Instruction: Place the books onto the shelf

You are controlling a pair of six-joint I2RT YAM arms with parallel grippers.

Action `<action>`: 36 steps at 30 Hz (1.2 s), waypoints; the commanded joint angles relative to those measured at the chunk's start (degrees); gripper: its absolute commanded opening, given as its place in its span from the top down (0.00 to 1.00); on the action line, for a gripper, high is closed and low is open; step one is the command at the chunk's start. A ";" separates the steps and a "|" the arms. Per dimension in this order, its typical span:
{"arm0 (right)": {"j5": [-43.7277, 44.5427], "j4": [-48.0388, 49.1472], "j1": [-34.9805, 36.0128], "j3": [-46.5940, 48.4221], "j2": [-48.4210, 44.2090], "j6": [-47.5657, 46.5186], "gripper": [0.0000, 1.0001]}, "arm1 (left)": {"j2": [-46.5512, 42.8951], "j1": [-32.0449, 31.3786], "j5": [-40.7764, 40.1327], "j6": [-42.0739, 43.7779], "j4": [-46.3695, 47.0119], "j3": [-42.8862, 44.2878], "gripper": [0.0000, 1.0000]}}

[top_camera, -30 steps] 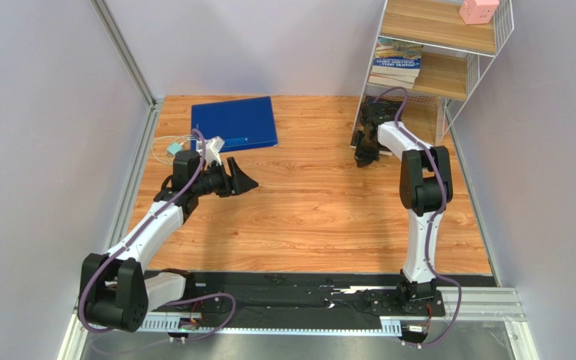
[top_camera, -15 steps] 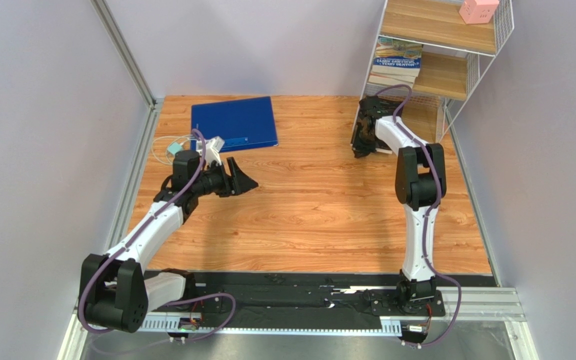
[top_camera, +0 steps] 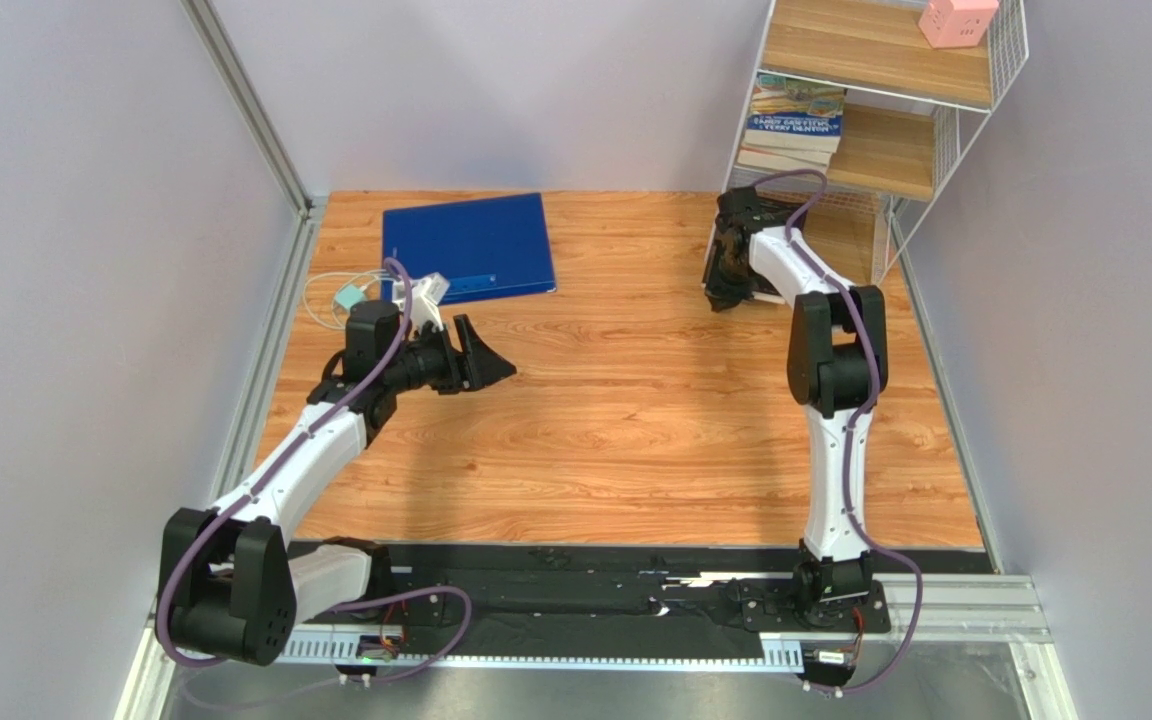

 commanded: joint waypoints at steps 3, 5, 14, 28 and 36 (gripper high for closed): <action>3.69 3.15 -1.79 4.94 1.61 1.58 1.00 | -1.88 0.09 0.01 2.02 -0.70 -0.05 0.30; 3.70 3.24 -1.79 5.20 1.70 1.84 1.00 | -1.97 0.09 -0.08 2.03 -1.05 -0.05 0.30; 3.26 5.51 -1.79 4.07 1.70 1.67 0.98 | -4.69 0.09 -0.17 1.76 -2.02 -1.02 0.30; -2.54 16.94 -0.12 -12.98 -11.65 2.02 0.96 | -11.63 0.09 -1.84 2.20 -8.26 0.74 0.28; -2.72 16.95 2.07 -19.31 -18.34 1.84 0.96 | -14.80 0.09 -2.10 2.20 -10.63 1.62 0.27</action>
